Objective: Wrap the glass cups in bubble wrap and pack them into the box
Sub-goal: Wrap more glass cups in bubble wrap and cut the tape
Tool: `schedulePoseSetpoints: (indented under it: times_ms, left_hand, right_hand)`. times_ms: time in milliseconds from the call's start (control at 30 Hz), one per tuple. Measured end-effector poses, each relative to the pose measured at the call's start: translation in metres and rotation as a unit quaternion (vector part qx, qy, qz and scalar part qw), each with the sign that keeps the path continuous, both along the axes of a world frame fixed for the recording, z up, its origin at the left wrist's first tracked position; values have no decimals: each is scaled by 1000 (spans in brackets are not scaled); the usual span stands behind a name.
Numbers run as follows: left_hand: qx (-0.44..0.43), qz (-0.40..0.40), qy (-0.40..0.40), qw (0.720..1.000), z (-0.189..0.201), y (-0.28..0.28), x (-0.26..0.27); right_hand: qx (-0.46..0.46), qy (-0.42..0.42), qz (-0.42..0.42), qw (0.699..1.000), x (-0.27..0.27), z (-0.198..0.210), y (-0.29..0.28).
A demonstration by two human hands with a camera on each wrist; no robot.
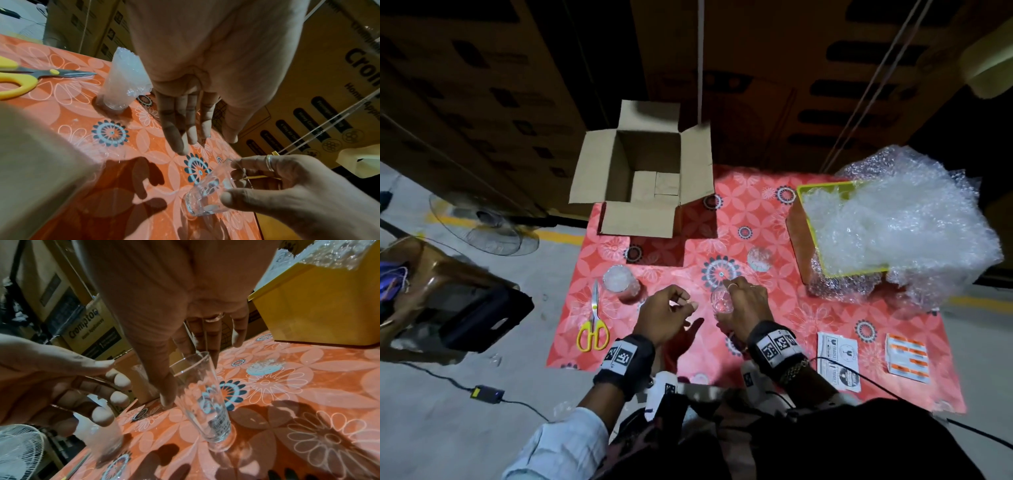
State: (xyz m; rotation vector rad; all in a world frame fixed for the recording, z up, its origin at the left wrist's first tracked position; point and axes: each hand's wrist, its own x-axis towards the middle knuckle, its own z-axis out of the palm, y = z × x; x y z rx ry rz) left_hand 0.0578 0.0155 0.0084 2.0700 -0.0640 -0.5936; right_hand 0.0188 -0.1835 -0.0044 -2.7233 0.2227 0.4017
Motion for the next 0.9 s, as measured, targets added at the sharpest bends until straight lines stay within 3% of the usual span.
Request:
schedulePoseSetpoints:
  times_ms: [233, 400, 567, 767, 900]
  left_hand:
    - [18, -81, -15, 996, -9, 9, 19]
    - [34, -106, -38, 993, 0, 2, 27]
    - [15, -150, -112, 982, 18, -20, 33]
    - [-47, -196, -183, 962, 45, -67, 33]
    - [-42, -207, -211, 954, 67, -104, 32]
  right_hand:
    - [8, 1, -57, 998, 2, -8, 13]
    - [52, 22, -96, 994, -8, 8, 10]
    - [154, -79, -183, 968, -39, 36, -21]
    - [178, -197, -279, 923, -68, 87, -70]
    - [174, -220, -306, 910, -63, 101, -121]
